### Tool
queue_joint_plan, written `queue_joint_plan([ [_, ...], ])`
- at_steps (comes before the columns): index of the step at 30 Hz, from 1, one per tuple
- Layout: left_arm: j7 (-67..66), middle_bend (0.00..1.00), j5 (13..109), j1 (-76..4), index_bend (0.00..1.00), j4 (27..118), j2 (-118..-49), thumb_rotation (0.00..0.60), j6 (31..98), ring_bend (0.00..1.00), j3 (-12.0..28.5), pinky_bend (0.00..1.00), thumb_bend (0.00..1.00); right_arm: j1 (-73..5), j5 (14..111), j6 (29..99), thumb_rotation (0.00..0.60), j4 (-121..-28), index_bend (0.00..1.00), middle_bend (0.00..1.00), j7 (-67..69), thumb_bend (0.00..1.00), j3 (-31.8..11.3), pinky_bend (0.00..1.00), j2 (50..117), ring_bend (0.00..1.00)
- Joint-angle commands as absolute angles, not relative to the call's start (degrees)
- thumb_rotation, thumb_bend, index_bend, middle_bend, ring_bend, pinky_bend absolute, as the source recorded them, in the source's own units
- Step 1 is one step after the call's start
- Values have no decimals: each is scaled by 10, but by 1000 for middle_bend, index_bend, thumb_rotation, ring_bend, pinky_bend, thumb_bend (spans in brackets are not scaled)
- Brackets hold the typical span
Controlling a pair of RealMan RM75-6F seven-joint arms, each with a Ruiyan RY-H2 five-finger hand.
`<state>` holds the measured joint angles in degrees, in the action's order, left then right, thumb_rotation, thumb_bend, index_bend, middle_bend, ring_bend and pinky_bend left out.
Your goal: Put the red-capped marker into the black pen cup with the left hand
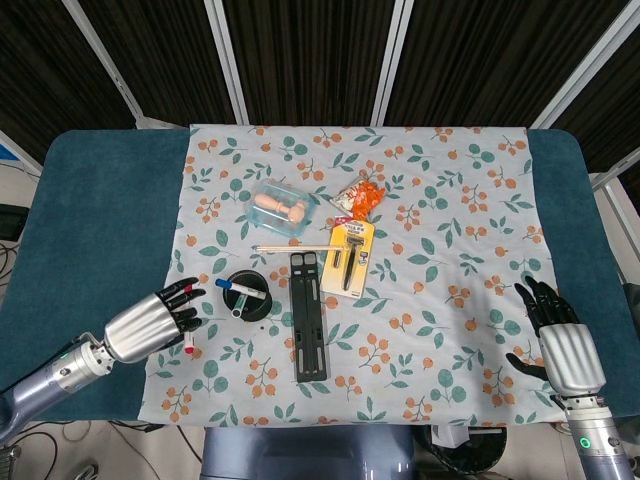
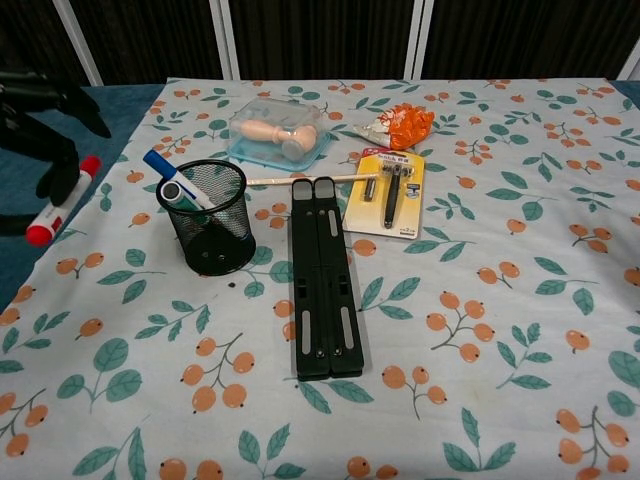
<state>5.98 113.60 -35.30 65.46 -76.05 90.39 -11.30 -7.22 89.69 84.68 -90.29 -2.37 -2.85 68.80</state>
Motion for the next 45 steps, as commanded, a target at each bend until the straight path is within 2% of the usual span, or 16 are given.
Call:
queue_joint_plan([
  [1, 86, 619, 1126, -349, 624, 718, -729, 600, 924, 232, -99, 204, 342, -72, 898, 847, 600, -903, 0, 0, -24, 164, -28, 182, 688, 0],
  [8, 112, 615, 1095, -353, 623, 829, -691, 600, 921, 232, -68, 204, 342, -72, 898, 848, 600, -903, 0, 0, -22, 164, -29, 182, 688, 0],
  [17, 134, 617, 963, -371, 626, 954, -704, 600, 824, 232, -5, 210, 342, -73, 899, 846, 600, -902, 0, 0, -20, 163, -28, 182, 689, 0],
  [30, 100, 618, 857, -378, 627, 1013, -775, 600, 739, 232, 37, 212, 342, -74, 900, 844, 600, -903, 0, 0, -19, 164, -26, 182, 689, 0],
  [45, 85, 615, 784, -369, 626, 1011, -821, 600, 683, 232, 52, 212, 341, -74, 902, 843, 600, -904, 0, 0, -18, 164, -25, 182, 688, 0],
])
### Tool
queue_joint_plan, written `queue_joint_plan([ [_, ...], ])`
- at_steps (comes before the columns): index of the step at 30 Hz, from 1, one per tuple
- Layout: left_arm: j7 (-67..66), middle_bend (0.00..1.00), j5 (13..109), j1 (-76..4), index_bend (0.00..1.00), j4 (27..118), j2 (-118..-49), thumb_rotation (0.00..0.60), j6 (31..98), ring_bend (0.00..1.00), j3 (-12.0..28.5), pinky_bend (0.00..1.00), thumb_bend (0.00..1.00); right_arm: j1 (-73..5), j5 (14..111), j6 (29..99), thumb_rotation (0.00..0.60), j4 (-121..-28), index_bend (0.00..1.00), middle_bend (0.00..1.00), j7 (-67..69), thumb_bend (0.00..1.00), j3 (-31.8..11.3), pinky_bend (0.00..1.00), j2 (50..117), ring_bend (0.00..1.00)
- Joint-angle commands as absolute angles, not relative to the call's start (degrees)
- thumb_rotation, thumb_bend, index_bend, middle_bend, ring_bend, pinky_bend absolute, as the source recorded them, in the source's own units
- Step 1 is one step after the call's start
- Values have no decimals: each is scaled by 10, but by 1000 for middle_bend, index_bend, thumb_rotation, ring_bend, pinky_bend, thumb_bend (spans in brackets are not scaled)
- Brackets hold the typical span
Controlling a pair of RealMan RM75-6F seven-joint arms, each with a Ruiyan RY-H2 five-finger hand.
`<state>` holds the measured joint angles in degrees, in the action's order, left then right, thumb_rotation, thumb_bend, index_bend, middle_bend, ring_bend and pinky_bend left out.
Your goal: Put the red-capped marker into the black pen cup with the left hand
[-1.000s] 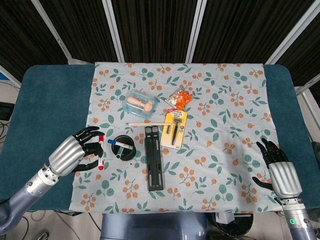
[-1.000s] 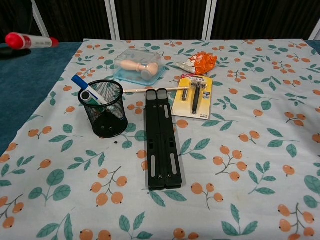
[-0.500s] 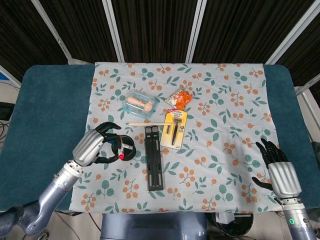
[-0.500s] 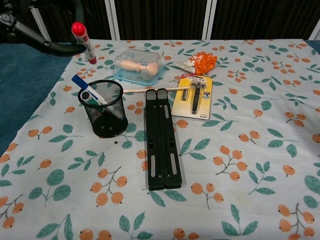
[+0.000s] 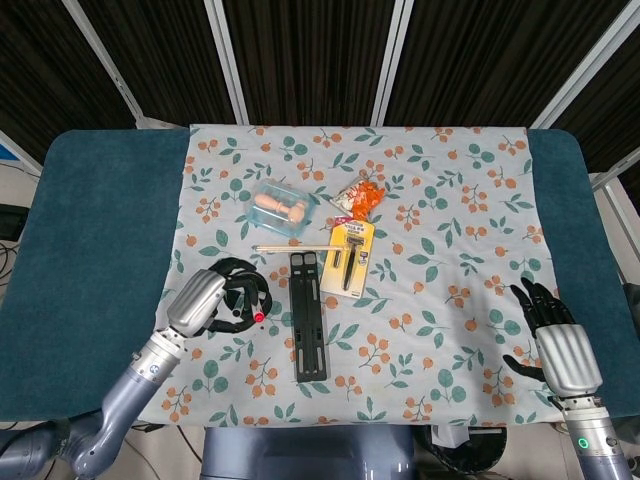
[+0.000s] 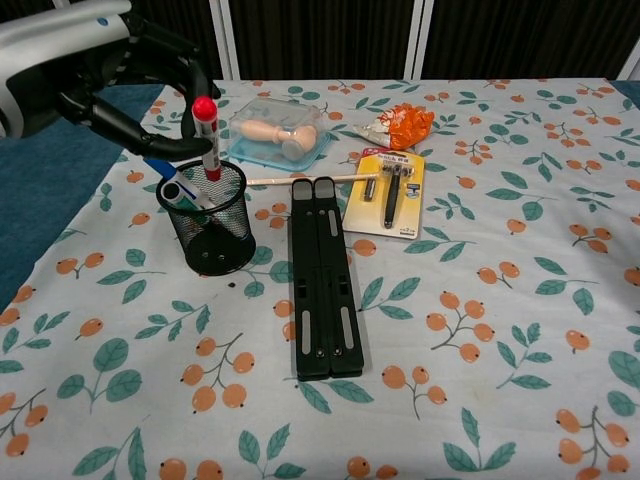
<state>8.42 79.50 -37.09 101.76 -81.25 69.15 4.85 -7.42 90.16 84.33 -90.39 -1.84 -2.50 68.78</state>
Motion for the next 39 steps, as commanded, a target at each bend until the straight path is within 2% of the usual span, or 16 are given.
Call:
queue_joint_plan([
  [1, 86, 614, 782, -368, 626, 1010, -823, 600, 682, 232, 53, 212, 341, -74, 902, 844, 600, -904, 0, 0, -18, 164, -25, 182, 688, 0],
  [6, 84, 588, 766, -364, 604, 996, -835, 600, 670, 230, 56, 211, 337, -74, 901, 843, 600, -904, 0, 0, -18, 164, -25, 182, 688, 0],
  [15, 81, 290, 748, -359, 305, 996, -829, 600, 643, 116, 56, 160, 248, -74, 901, 842, 600, -905, 0, 0, -17, 163, -25, 182, 687, 0],
  [22, 82, 114, 751, -351, 151, 1010, -810, 600, 642, 44, 60, 102, 220, -74, 901, 842, 600, -906, 0, 0, -18, 163, -25, 182, 687, 0],
  [26, 75, 44, 790, -336, 113, 1015, -792, 600, 673, 6, 54, 62, 207, -75, 900, 842, 600, -905, 0, 0, -17, 163, -25, 182, 686, 0],
  [29, 39, 8, 839, -315, 70, 1001, -770, 600, 721, 1, 39, 32, 161, -75, 900, 842, 600, -905, 0, 0, -18, 163, -25, 182, 686, 0],
  [32, -18, 0, 883, -286, 4, 979, -748, 600, 773, 0, 19, 3, 114, -75, 900, 841, 600, -905, 0, 0, -19, 163, -25, 182, 686, 0],
  [39, -116, 0, 902, -206, 0, 948, -709, 600, 860, 0, -20, 0, 52, -74, 904, 843, 600, -904, 0, 0, -26, 163, -23, 182, 689, 0],
])
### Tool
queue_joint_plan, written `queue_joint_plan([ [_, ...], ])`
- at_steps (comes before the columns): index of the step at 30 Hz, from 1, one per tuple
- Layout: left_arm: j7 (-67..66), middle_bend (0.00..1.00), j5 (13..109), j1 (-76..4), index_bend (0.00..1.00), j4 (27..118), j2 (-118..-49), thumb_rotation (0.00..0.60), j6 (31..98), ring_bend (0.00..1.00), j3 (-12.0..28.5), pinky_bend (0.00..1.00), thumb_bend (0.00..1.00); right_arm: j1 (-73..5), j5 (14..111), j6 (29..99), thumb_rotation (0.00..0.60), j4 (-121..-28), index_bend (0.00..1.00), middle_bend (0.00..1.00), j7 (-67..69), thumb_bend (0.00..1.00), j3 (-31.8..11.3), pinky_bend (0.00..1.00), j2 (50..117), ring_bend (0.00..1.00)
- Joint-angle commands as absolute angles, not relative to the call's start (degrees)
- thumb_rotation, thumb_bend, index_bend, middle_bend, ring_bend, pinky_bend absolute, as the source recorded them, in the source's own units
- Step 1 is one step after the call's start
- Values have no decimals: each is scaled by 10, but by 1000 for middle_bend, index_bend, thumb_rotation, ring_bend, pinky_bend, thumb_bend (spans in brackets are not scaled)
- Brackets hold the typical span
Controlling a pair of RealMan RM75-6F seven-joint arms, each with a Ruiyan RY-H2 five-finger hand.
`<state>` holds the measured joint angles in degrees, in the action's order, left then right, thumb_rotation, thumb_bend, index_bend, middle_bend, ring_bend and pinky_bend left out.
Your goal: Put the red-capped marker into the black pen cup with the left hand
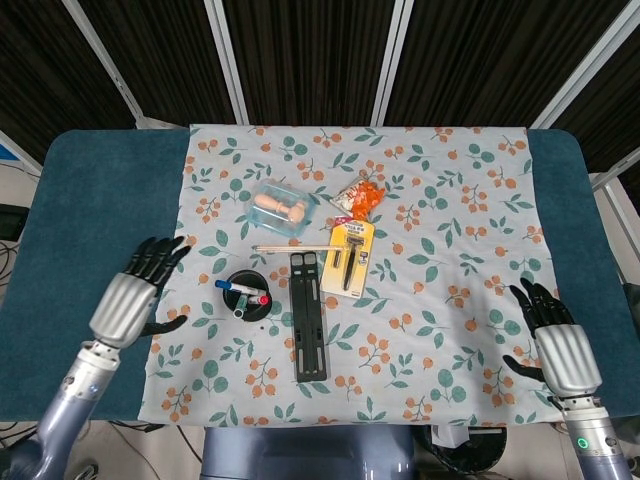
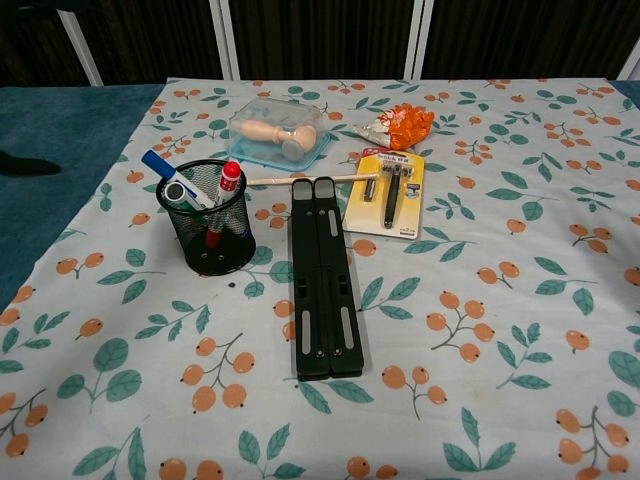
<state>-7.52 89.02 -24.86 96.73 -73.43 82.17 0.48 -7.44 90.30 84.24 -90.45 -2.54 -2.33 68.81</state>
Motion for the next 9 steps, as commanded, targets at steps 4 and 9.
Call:
queue_joint_plan([
  [4, -133, 0, 887, -162, 0, 933, -695, 600, 885, 0, -39, 0, 48, -73, 904, 844, 600, -905, 0, 0, -28, 163, -23, 182, 688, 0],
  [9, -131, 0, 835, -128, 0, 944, -677, 600, 865, 0, -52, 0, 48, -74, 906, 843, 600, -904, 0, 0, -26, 163, -22, 182, 687, 0],
])
